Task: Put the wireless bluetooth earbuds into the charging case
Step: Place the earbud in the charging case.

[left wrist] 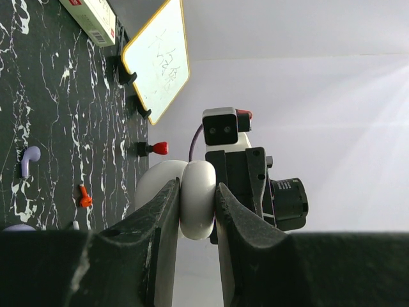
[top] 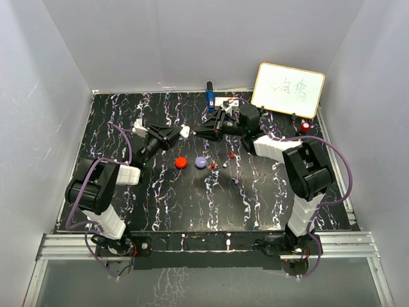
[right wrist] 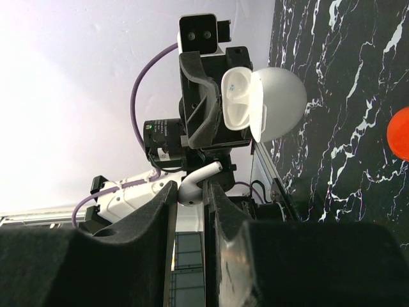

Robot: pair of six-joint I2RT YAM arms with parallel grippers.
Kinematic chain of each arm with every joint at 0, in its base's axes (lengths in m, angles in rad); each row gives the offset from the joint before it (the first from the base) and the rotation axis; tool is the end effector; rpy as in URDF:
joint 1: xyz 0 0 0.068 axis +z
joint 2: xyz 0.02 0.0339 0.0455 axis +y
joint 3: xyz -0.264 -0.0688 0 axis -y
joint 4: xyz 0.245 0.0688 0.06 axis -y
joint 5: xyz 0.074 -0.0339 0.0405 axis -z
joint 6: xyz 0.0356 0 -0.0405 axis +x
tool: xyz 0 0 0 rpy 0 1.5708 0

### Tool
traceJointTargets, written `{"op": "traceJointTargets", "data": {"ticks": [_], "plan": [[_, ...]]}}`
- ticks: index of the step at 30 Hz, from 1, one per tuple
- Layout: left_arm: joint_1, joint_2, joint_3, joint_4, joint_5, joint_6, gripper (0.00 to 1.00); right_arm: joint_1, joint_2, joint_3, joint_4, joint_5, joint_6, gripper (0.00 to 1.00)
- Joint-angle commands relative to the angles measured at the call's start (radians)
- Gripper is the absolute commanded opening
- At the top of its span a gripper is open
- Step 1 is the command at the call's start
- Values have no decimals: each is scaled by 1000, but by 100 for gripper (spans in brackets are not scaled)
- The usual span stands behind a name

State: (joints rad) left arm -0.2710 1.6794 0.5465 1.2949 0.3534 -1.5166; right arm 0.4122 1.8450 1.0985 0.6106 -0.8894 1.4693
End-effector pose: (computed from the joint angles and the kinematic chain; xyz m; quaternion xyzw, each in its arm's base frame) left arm 0.2981 -0.0956 0.1968 -0.2631 0.5959 -0.6560 0.3812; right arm 0.3624 0.1886 0.2322 0.0988 0.7300 0.6705 0.0878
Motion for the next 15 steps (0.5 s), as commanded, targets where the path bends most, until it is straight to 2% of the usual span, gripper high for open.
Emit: {"op": "traceJointTargets", "data": {"ticks": [1,15], "plan": [[-13,-10,27,84,-10,-4,0,8,3,47,54,5,3,0],[-36,-22,24,80,-14,-4,0,11,7,41,61,5,3,0]]}}
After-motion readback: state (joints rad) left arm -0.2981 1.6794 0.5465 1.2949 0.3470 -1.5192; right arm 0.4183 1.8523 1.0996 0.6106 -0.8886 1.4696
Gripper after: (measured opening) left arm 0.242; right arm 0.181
